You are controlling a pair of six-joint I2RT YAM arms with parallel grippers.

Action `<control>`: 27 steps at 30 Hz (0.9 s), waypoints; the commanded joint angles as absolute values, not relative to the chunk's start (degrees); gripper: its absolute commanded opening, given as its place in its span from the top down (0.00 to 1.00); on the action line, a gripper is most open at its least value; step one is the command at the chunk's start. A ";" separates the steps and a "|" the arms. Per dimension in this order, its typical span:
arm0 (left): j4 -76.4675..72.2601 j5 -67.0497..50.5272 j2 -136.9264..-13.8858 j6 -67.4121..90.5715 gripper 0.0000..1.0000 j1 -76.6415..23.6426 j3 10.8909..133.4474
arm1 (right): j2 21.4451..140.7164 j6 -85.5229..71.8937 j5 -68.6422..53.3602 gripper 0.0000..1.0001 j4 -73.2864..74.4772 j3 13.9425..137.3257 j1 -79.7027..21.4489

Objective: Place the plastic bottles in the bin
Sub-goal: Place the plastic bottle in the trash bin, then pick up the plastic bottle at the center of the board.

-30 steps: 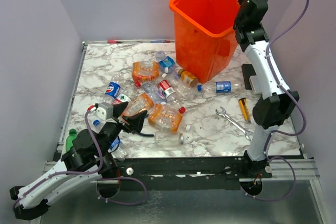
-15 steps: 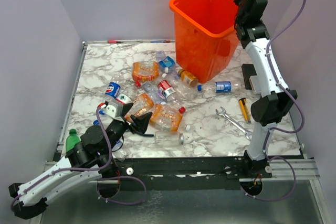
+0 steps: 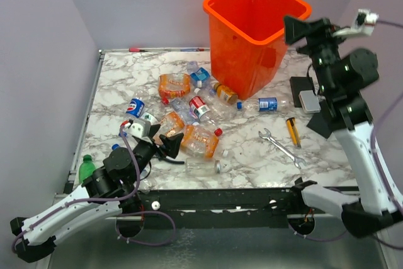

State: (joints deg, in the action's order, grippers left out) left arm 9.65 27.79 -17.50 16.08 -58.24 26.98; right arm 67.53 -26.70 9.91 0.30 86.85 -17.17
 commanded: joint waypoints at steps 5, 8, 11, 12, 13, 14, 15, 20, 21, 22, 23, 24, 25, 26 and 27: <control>13.19 31.37 -17.68 21.35 0.01 -58.20 28.97 | 48.35 -33.02 -15.77 0.22 14.98 58.09 -18.22; 15.03 30.33 -17.89 26.34 0.01 -58.18 28.22 | 44.89 -35.40 -22.27 0.25 17.31 44.42 -18.29; 18.71 29.76 -20.54 32.59 0.01 -58.24 28.90 | 40.66 -40.47 -28.59 0.29 13.95 31.32 -19.16; 19.76 29.33 -22.01 34.46 0.01 -58.20 29.16 | 39.28 -42.01 -30.44 0.29 12.05 27.69 -19.82; 20.59 28.70 -22.75 36.39 0.01 -58.19 29.33 | 38.15 -43.27 -31.60 0.29 10.67 24.97 -20.57; 21.06 27.90 -24.16 37.94 0.01 -58.19 29.36 | 37.35 -44.19 -32.66 0.29 9.46 22.58 -21.37; 21.12 27.14 -25.00 39.32 0.01 -58.19 29.17 | 37.12 -45.33 -34.22 0.28 7.82 20.53 -21.95; 21.26 25.82 -27.56 44.87 0.01 -58.19 27.12 | 40.32 -48.59 -37.47 0.18 1.14 16.27 -27.28; 21.52 25.51 -27.79 45.95 0.01 -58.25 26.77 | 41.17 -48.76 -36.85 0.15 0.55 16.00 -28.69; 21.86 25.29 -28.03 47.47 0.01 -58.19 26.23 | 42.28 -49.15 -35.94 0.13 -1.46 15.55 -30.57; 22.13 24.89 -28.05 49.35 0.01 -58.18 25.56 | 43.31 -49.92 -34.76 0.11 -3.36 14.94 -32.02; 22.36 24.38 -27.99 51.66 0.01 -58.18 24.79 | 44.60 -50.82 -33.48 0.10 -5.52 14.23 -33.47; 22.49 23.82 -27.77 53.35 0.01 -58.21 24.00 | 46.09 -51.88 -32.19 0.10 -8.30 13.52 -35.01; 22.53 23.12 -27.49 55.27 0.01 -58.25 22.65 | 47.82 -53.00 -31.13 0.10 -11.08 12.85 -36.45; 22.37 22.45 -27.12 57.04 0.01 -58.24 21.67 | 49.90 -54.01 -29.82 0.10 -13.33 12.46 -37.99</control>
